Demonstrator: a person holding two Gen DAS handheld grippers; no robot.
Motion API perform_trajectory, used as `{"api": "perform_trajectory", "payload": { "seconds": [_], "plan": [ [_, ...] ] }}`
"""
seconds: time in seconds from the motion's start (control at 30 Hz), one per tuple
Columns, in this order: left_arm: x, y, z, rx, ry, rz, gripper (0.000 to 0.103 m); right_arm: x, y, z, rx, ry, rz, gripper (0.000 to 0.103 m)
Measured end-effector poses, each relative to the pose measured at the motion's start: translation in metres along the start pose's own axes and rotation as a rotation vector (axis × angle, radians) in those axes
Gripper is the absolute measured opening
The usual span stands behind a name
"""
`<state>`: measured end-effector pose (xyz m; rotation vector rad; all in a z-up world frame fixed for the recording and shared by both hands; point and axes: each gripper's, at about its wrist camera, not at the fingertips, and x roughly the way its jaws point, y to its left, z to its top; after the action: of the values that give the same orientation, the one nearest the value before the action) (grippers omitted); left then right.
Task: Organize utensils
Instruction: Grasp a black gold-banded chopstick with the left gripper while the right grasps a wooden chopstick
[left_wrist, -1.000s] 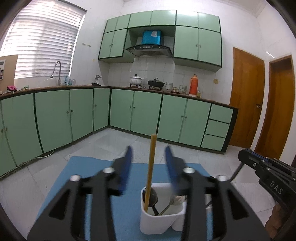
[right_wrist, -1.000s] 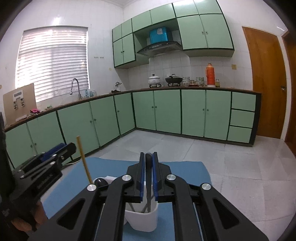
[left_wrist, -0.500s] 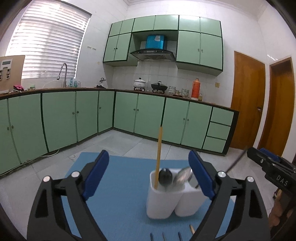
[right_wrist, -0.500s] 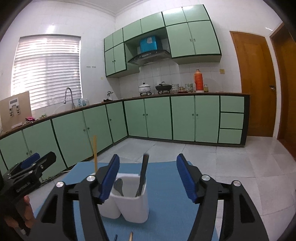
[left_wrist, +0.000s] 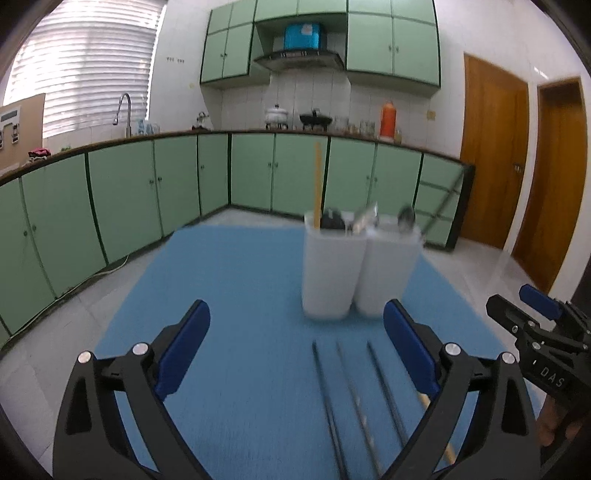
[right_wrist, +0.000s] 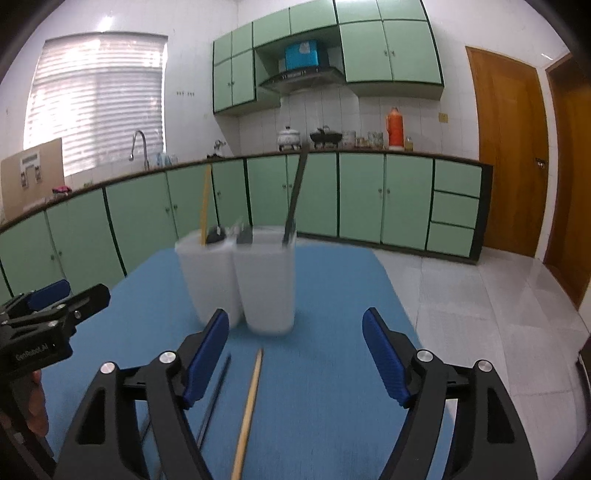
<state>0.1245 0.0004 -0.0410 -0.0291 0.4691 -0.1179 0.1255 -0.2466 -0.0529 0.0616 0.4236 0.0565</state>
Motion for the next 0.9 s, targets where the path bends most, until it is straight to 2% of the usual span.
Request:
{"api": "perform_trajectory", "payload": {
  "seconds": [0.2,0.3,0.53,0.63,0.9],
  "plan": [
    [-0.02,0.004,-0.045,0.002,0.042,0.014,0.092,-0.026,0.013,-0.053,-0.027,0.007,-0.055,0.074],
    [-0.031,0.003,-0.063,0.022,0.029,0.04,0.092,-0.04,0.019,-0.077,-0.024,-0.004,-0.061,0.074],
    [-0.047,0.0,-0.093,-0.004,0.021,0.029,0.092,-0.056,0.03,-0.114,-0.075,-0.018,-0.054,0.073],
    [-0.052,-0.003,-0.106,-0.009,0.022,0.034,0.092,-0.063,0.034,-0.126,-0.096,-0.032,-0.048,0.07],
    [-0.061,-0.013,-0.127,0.006,0.018,0.033,0.092,-0.067,0.041,-0.143,-0.122,-0.011,-0.019,0.053]
  ]
}}
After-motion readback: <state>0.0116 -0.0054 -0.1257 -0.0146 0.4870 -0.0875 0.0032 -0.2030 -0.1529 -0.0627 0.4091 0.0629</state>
